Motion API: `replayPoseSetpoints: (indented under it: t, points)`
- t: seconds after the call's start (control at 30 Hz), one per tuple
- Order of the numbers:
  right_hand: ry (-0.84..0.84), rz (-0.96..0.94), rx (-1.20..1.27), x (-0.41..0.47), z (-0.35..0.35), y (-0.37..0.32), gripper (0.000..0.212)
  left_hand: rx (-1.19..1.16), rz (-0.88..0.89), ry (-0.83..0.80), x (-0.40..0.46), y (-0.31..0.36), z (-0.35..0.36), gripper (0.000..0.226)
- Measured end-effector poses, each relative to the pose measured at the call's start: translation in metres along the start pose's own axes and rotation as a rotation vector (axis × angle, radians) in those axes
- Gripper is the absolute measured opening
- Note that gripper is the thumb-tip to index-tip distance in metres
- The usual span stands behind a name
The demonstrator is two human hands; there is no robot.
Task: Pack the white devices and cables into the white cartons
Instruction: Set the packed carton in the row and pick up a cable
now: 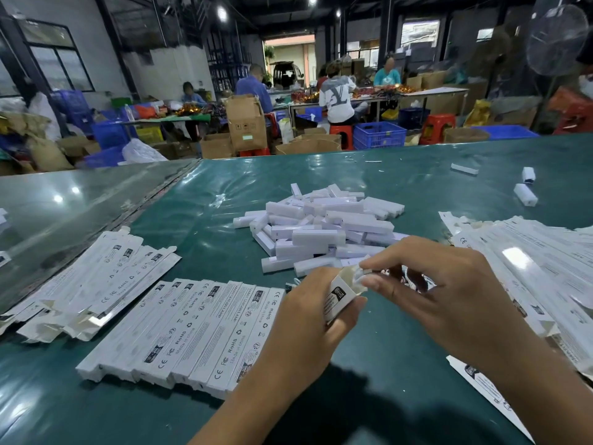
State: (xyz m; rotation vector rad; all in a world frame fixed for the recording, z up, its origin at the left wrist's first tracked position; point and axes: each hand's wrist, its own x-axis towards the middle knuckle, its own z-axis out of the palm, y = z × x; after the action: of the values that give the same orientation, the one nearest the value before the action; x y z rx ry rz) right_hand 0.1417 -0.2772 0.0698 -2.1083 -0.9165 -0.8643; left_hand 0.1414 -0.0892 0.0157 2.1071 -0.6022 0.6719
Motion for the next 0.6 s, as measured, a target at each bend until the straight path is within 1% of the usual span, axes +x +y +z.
replayPoseSetpoints:
  t: [0.07, 0.17, 0.2, 0.27, 0.37, 0.47, 0.53, 0.6]
  points:
    - [-0.035, 0.0, -0.032, -0.001, 0.003, -0.002, 0.01, -0.02, 0.012, -0.003, -0.001, 0.0, 0.0, 0.028]
    - [-0.003, 0.131, 0.047, -0.002, 0.004, -0.005, 0.01, -0.018, 0.003, 0.0, -0.001, -0.002, 0.0, 0.024]
    - [0.008, 0.148, 0.064, -0.002, 0.004, -0.006, 0.008, -0.012, 0.0, 0.005, -0.001, -0.002, 0.0, 0.022]
    - [-0.003, 0.135, 0.037, -0.002, 0.008, -0.007, 0.006, -0.001, -0.003, 0.015, -0.001, -0.002, 0.001, 0.02]
    - [-0.053, 0.137, -0.023, -0.005, 0.015, -0.009, 0.021, -0.029, -0.022, 0.04, -0.001, -0.002, 0.001, 0.017]
    - [-0.143, 0.146, 0.015, -0.007, 0.02, -0.01, 0.035, -0.093, -0.046, 0.063, 0.0, -0.001, 0.0, 0.02]
    - [-0.086, 0.105, 0.018, -0.007, 0.019, -0.01, 0.033, -0.158, -0.058, 0.091, 0.0, 0.0, -0.001, 0.018]
    - [0.036, 0.059, 0.027, -0.007, 0.017, -0.009, 0.028, -0.207, -0.084, 0.125, 0.001, 0.001, -0.001, 0.025]
